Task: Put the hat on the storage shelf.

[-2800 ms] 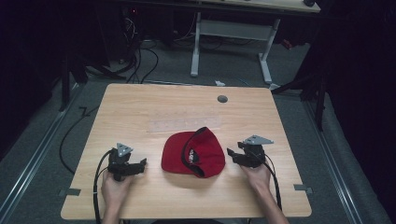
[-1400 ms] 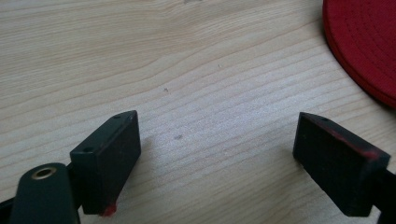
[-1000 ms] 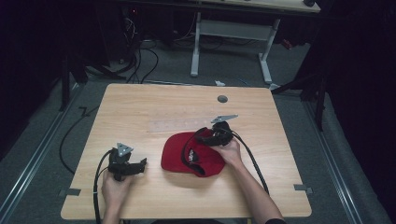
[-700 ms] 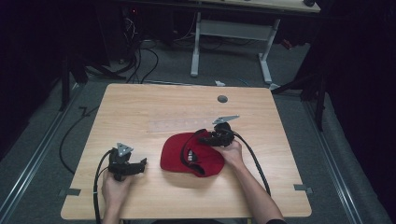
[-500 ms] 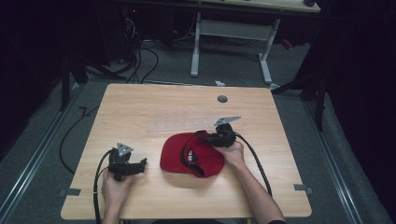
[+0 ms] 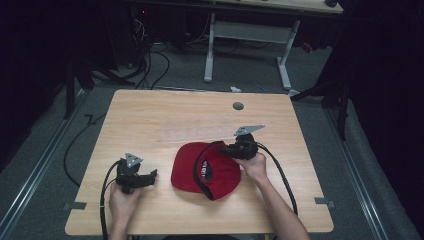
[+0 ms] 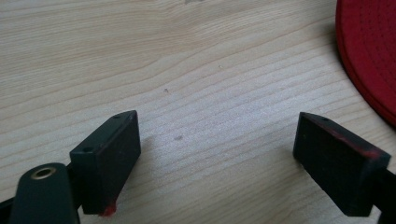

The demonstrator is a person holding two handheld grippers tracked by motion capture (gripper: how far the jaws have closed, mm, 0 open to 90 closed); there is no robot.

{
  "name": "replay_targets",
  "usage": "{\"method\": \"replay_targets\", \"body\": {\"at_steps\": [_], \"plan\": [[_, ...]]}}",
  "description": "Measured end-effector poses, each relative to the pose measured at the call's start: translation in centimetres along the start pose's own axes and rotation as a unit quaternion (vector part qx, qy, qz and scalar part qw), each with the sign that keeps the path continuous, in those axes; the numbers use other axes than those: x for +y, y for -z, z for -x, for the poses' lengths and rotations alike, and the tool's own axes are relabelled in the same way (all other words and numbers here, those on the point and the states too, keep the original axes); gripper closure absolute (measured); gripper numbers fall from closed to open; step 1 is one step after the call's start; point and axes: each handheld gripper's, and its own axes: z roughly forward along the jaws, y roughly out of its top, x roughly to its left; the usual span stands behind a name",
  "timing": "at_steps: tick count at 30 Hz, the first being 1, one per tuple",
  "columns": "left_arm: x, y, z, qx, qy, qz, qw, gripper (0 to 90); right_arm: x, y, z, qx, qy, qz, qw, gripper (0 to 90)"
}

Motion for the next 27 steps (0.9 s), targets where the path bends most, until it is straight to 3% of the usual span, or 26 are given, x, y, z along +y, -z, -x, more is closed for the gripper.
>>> {"method": "replay_targets", "body": {"at_steps": [3,14,21,27], "plan": [[-0.1,0.2,0.1,-0.002,0.002,0.008,1.0000,21.7,0.2,0.8,-0.6,-0.002,0.007,0.009,0.9999,84.4],[-0.3,0.7,0.9,-0.020,-0.001,0.001,0.9998,29.3,1.2,3.8,-2.2,-0.011,0.000,0.033,0.9994,84.8],[-0.3,2.5,2.9,-0.072,0.004,0.032,0.9969,29.4,1.6,5.2,-2.6,-0.013,-0.012,0.045,0.9988,84.9],[-0.7,3.6,5.0,-0.115,-0.014,0.030,0.9929,27.0,1.8,6.0,-3.0,-0.009,-0.020,0.054,0.9983,85.0]]}}
